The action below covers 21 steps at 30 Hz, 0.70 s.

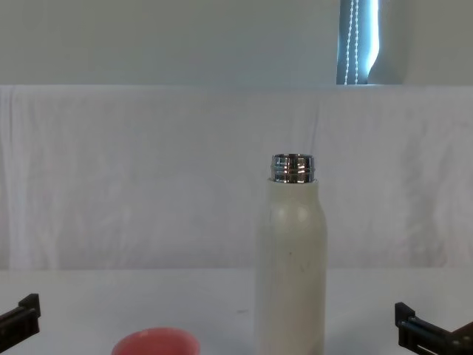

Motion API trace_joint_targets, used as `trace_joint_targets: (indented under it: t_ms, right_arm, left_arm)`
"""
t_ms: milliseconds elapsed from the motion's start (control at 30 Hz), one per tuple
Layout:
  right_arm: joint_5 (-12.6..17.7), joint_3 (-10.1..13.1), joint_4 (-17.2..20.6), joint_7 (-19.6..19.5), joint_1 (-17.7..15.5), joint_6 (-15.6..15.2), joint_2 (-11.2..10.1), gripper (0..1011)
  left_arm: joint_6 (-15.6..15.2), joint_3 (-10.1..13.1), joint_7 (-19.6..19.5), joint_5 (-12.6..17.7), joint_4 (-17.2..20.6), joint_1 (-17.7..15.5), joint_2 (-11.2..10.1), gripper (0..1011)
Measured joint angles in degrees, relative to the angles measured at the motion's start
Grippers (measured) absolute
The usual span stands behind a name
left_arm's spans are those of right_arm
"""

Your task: Grasp the thermos with one hand and pour water into the cup lid.

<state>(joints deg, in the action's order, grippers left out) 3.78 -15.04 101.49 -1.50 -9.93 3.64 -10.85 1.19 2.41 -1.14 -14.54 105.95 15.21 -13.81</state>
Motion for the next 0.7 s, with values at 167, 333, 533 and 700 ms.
trace_joint_targets:
  t_ms: [167,333,533,700]
  right_arm:
    - [0.0,0.0,0.0,0.0,0.0,0.0,0.0,1001]
    - [0.0,0.0,0.0,0.0,0.0,0.0,0.0,1001]
    - [0.0,0.0,0.0,0.0,0.0,0.0,0.0,1001]
    - [0.0,0.0,0.0,0.0,0.0,0.0,0.01,1001]
  left_arm:
    - [0.0,0.0,0.0,0.0,0.0,0.0,0.0,1001]
    - [0.0,0.0,0.0,0.0,0.0,0.0,0.0,1001]
    - [0.0,0.0,0.0,0.0,0.0,0.0,0.0,1001]
    - [0.0,0.0,0.0,0.0,0.0,0.0,0.0,1001]
